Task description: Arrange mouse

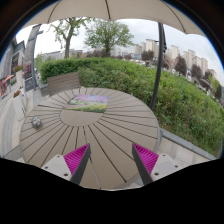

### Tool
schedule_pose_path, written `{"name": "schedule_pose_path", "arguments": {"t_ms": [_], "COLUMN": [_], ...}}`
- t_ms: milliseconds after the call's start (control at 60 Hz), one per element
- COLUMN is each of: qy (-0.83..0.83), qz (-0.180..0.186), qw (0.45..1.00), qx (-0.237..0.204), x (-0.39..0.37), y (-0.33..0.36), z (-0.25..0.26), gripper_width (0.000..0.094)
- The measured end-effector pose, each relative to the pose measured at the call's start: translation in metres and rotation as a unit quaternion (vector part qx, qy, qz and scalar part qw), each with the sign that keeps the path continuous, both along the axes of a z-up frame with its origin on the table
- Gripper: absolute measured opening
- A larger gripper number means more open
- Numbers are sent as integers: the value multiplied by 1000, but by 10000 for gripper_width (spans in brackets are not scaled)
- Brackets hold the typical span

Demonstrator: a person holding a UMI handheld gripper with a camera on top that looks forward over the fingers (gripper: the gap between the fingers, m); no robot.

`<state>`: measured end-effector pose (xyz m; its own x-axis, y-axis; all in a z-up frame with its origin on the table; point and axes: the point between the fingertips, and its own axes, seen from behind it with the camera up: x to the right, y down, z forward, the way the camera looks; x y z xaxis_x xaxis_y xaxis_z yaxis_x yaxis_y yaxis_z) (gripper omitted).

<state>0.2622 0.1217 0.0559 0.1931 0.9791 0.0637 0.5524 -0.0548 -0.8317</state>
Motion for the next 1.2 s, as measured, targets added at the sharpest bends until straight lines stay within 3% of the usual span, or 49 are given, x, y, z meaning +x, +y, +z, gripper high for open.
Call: {"name": "schedule_pose_path", "arguments": {"t_ms": [267, 700, 983, 1200], "qy": [-9, -4, 18, 21], "qz": [41, 121, 128, 114], "qw": [999, 991, 990, 992], "qx": [-17, -50, -62, -54], "x": [-9, -41, -100, -153], "y": [-71, -259, -342, -356], "z": [-13, -10, -20, -43], "gripper_width": [854, 858, 854, 857]}}
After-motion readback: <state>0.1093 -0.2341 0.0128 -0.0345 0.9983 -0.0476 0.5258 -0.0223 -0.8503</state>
